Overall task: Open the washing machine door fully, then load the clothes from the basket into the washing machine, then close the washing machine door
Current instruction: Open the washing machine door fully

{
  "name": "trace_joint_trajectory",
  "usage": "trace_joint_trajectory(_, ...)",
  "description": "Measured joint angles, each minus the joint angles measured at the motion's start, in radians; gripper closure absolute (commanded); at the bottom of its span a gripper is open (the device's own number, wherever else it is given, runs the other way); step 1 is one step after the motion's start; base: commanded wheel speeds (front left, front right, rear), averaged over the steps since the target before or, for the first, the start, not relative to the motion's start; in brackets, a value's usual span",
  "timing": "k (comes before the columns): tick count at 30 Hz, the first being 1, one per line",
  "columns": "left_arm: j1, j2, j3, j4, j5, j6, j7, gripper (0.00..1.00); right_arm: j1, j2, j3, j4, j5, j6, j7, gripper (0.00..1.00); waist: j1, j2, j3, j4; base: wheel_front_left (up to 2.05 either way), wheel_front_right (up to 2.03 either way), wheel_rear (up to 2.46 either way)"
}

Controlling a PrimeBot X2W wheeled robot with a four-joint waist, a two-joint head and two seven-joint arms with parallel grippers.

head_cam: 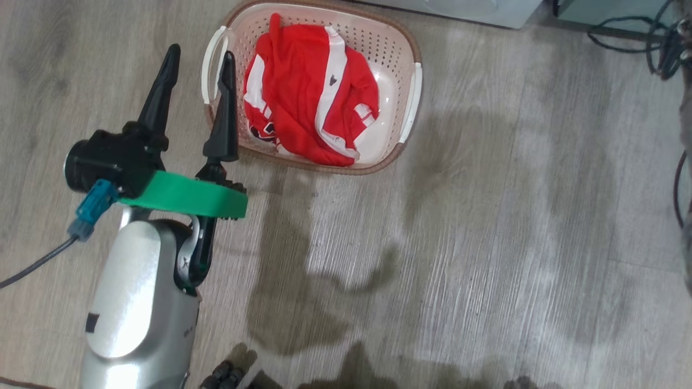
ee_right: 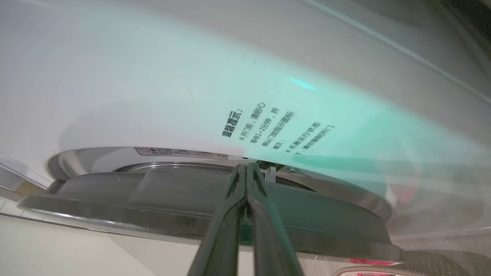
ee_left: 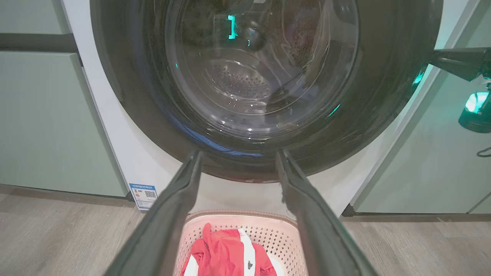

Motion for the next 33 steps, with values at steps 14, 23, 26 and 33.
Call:
trace_joint_trajectory(14,-0.016,-0.004,-0.008,0.009,0.0,0.0,0.0,0.0,-0.137,0.004,0.023,0.159,-0.037,0.0,0.085,1.0,-0.0001,0.0,0.024,0.019,0.0,0.0,0.0)
trace_joint_trajectory(23,-0.018,-0.004,-0.017,0.018,-0.002,0.003,0.0,0.0,-0.149,0.0,0.007,0.186,-0.009,-0.001,0.173,1.0,-0.0001,0.0,0.014,0.019,0.0,0.0,0.0)
trace_joint_trajectory(26,-0.018,-0.004,-0.017,0.022,-0.002,0.003,0.0,0.0,-0.145,0.001,0.009,0.171,0.001,-0.001,0.22,1.0,-0.0001,0.0001,0.004,0.015,0.0,0.0,0.0)
trace_joint_trajectory(33,-0.017,-0.004,-0.018,0.031,-0.002,0.011,0.0,0.0,-0.086,-0.001,0.01,0.117,0.022,0.0,0.306,1.0,-0.0001,0.0001,-0.021,0.009,0.0,0.0,0.0)
